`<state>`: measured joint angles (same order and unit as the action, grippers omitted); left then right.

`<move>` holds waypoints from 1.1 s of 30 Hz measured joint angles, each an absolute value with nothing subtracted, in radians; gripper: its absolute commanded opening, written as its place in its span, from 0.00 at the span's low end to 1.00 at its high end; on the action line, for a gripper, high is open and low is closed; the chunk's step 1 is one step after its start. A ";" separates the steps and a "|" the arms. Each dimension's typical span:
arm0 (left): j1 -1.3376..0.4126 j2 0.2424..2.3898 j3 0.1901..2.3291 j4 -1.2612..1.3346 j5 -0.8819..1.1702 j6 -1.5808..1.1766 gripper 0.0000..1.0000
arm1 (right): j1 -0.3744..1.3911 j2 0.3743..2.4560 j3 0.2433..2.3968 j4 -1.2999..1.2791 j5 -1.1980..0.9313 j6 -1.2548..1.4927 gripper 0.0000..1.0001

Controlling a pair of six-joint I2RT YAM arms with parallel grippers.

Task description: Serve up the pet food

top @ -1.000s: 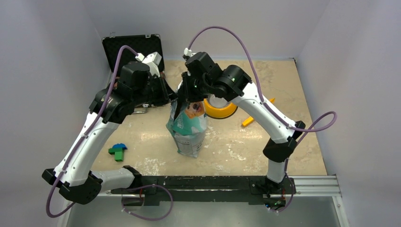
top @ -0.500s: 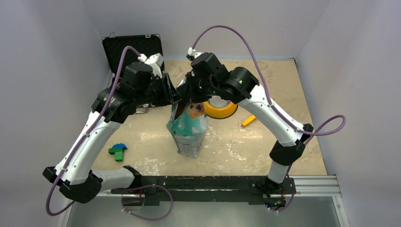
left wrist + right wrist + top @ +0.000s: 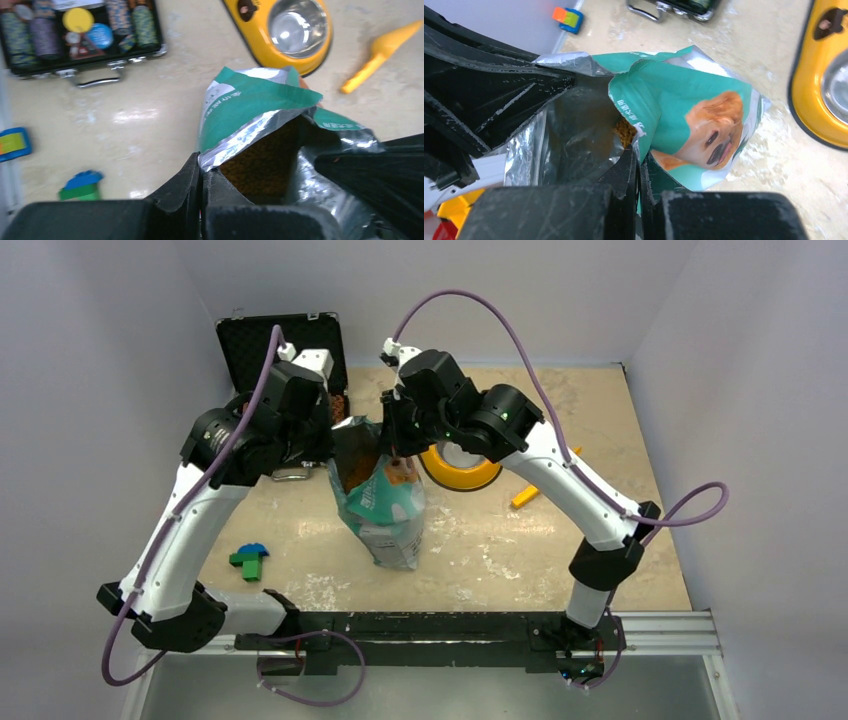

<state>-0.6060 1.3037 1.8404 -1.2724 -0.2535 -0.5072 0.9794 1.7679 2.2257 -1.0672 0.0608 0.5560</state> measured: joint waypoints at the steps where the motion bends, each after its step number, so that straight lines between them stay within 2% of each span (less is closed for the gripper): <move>1: -0.607 1.301 1.862 -1.314 -0.293 -0.490 0.00 | 0.981 1.778 2.243 -1.061 0.049 0.546 0.00; 6: -0.608 1.275 1.960 -1.462 -0.452 -0.422 0.00 | 1.002 1.898 2.393 -1.003 -0.083 0.527 0.00; 9: -0.602 1.252 2.028 -1.534 -0.508 -0.399 0.00 | 1.014 1.929 2.393 -0.899 -0.182 0.545 0.00; 14: -0.594 1.188 2.025 -1.560 -0.517 -0.406 0.00 | 1.014 1.869 2.194 -0.754 -0.292 0.595 0.00; 18: -0.592 1.157 1.867 -1.508 -0.415 -0.432 0.00 | 0.997 1.762 1.892 -0.663 -0.335 0.609 0.00; 24: -0.598 1.192 1.719 -1.357 -0.241 -0.464 0.00 | 0.957 1.671 1.738 -0.696 -0.269 0.589 0.00; 29: -0.598 1.180 1.713 -1.331 -0.181 -0.461 0.13 | 0.954 1.652 1.742 -0.699 -0.245 0.579 0.00; 33: -0.597 1.173 1.690 -1.318 -0.163 -0.458 0.30 | 0.970 1.658 1.774 -0.733 -0.225 0.569 0.00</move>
